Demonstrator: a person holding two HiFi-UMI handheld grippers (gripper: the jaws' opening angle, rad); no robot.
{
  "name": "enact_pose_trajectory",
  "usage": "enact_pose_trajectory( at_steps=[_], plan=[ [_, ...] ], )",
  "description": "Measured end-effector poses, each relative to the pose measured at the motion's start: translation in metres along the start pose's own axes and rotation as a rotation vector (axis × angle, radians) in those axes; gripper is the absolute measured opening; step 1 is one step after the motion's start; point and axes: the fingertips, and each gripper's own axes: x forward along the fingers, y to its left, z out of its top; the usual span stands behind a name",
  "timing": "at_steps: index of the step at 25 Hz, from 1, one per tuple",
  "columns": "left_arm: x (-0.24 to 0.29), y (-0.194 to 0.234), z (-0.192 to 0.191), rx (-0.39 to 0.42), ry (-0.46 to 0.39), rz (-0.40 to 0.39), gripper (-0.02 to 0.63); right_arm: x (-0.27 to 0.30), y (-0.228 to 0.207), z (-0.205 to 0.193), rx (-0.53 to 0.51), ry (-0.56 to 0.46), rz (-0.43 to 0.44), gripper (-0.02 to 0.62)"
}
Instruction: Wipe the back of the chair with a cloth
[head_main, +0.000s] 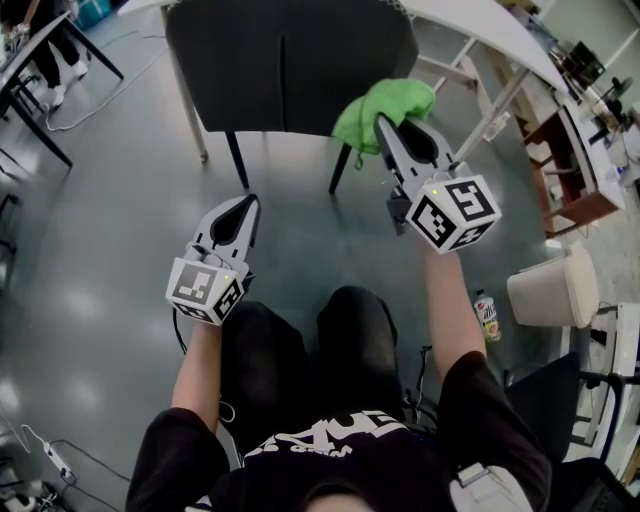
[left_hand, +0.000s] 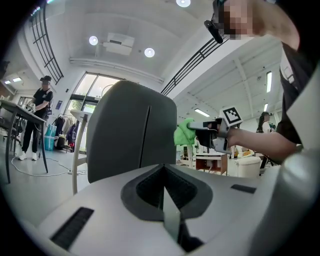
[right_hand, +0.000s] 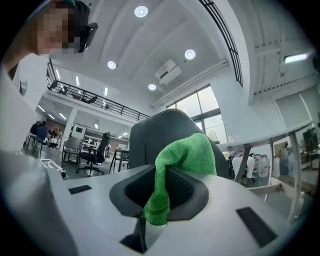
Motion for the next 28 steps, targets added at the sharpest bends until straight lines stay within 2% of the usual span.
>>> enact_pose_trajectory(
  at_steps=[5, 9, 17, 28],
  plan=[
    [-0.002, 0.002, -0.003, 0.009, 0.011, 0.004, 0.000, 0.027, -0.006, 0.007, -0.063, 0.030, 0.036, 0.049],
    [-0.003, 0.004, -0.005, 0.016, 0.018, 0.013, 0.000, 0.055, 0.005, 0.004, -0.086, 0.041, 0.084, 0.049],
    [-0.013, 0.028, -0.019, -0.016, 0.034, 0.054, 0.000, 0.119, 0.071, -0.008, -0.053, -0.005, 0.254, 0.048],
    [-0.022, 0.043, -0.032, -0.025, 0.051, 0.095, 0.000, 0.186, 0.149, -0.033, -0.041, 0.028, 0.388, 0.048]
  ],
)
